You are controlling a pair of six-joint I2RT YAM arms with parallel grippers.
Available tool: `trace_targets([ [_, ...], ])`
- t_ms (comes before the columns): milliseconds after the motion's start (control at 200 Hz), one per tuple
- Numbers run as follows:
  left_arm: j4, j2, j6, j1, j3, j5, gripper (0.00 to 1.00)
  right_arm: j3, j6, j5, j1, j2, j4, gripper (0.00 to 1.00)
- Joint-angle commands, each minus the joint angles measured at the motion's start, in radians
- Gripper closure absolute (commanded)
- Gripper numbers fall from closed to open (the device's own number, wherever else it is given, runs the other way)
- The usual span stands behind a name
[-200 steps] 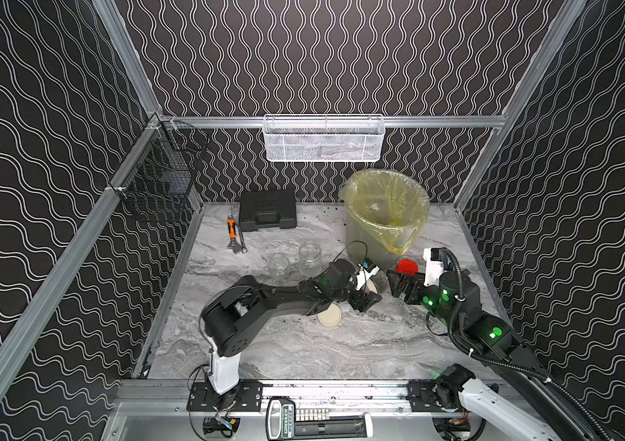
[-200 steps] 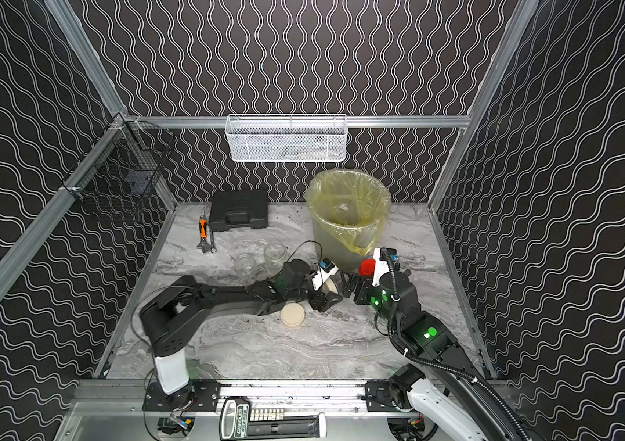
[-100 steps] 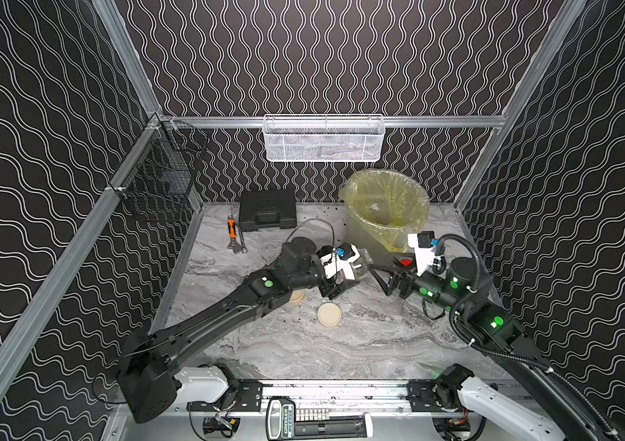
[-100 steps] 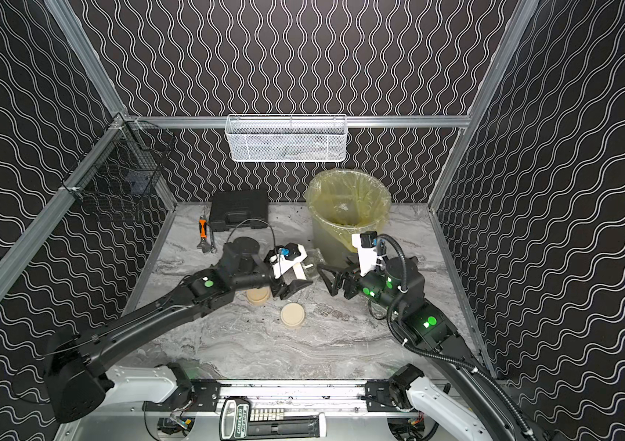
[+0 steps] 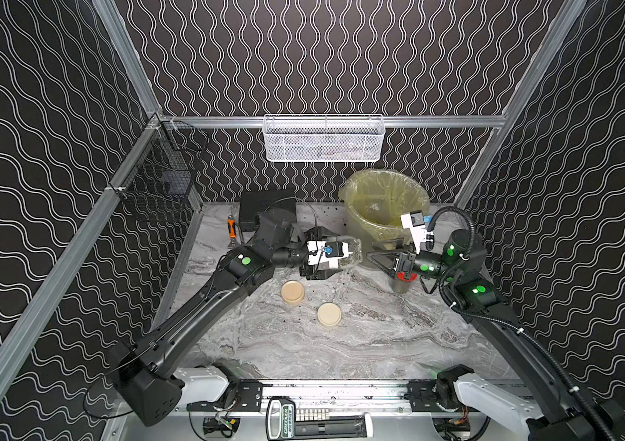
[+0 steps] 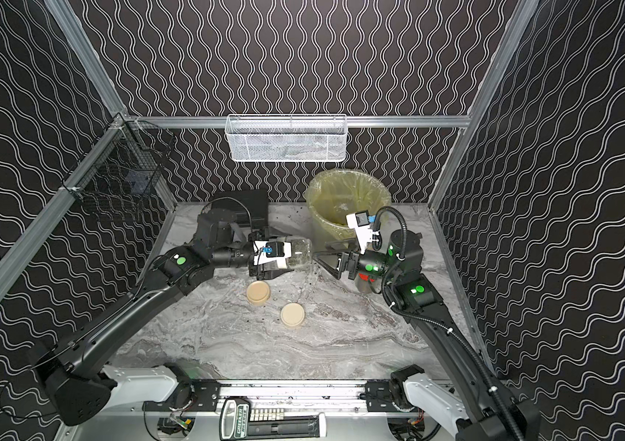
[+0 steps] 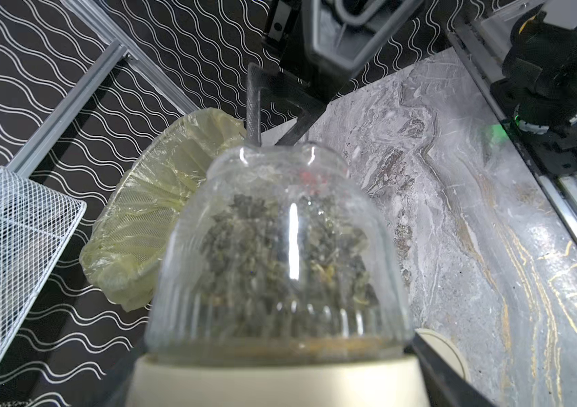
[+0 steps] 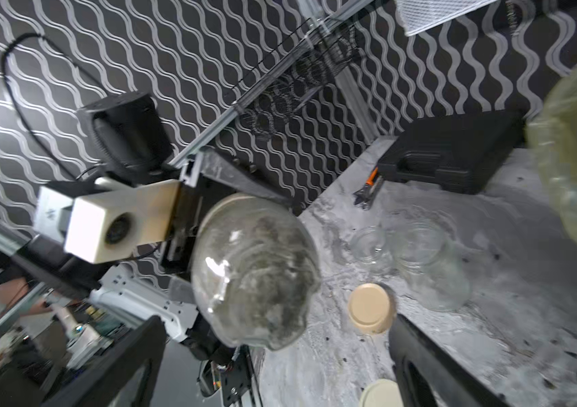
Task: Empty moldy tea leaves from jars
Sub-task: Pick up the jar from the center of the board.
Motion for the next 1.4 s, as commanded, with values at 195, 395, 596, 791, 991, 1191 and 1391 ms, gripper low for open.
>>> trace_targets([
  [195, -0.032, 0.068, 0.11, 0.002, 0.106, 0.078, 1.0, 0.049, -0.017, -0.13, 0.002, 0.099, 0.058, 0.01],
  [395, -0.177, 0.104, 0.21, 0.003, 0.182, 0.083, 1.0, 0.142, -0.116, -0.173, 0.032, 0.179, -0.058, 0.01],
  [596, -0.328, 0.14, 0.312, 0.002, 0.268, 0.051, 1.0, 0.158, -0.209, -0.154, 0.084, 0.194, -0.169, 0.01],
  [791, -0.394, 0.15, 0.402, -0.01, 0.311, 0.029, 1.0, 0.163, -0.247, -0.11, 0.113, 0.205, -0.24, 0.01],
  [991, -0.516, 0.204, 0.477, -0.063, 0.396, -0.059, 1.0, 0.191, -0.272, -0.1, 0.145, 0.223, -0.263, 0.02],
  [1191, -0.527, 0.223, 0.497, -0.088, 0.422, -0.08, 1.0, 0.207, -0.293, -0.118, 0.16, 0.227, -0.282, 0.1],
  [1391, -0.534, 0.228, 0.519, -0.089, 0.447, -0.107, 1.0, 0.213, -0.327, -0.126, 0.166, 0.216, -0.329, 0.14],
])
